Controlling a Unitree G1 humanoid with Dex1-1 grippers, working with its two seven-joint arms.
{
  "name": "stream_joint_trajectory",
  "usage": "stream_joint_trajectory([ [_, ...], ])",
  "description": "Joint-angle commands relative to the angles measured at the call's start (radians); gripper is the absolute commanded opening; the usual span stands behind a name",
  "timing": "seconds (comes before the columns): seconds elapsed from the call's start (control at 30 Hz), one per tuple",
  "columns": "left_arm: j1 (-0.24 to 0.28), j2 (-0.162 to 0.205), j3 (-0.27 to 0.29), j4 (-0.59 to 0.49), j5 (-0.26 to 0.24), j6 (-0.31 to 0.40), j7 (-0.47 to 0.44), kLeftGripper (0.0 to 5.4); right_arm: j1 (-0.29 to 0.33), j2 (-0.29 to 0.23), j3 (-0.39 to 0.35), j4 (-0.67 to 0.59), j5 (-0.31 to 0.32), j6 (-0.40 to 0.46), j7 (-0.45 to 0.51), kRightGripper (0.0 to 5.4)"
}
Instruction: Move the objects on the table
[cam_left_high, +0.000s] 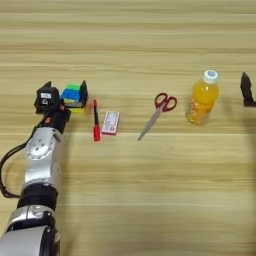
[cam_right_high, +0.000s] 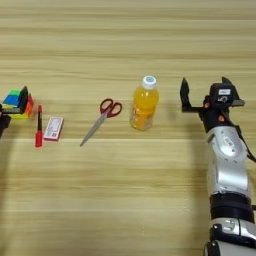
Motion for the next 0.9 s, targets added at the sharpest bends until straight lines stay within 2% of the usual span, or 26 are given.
stream_joint_trajectory([
  [0.03, 0.018, 0.009, -0.007, -0.03, 0.015, 0.004, 0.008, 5.4, -0.007, 0.005, 0.004, -0.003, 0.004, -0.011, 0.0, 5.4],
  [0.9, 0.034, 0.009, -0.012, -0.071, 0.011, 0.026, 0.028, 5.4, -0.006, 0.004, 0.004, 0.004, 0.002, -0.018, -0.001, 5.4],
])
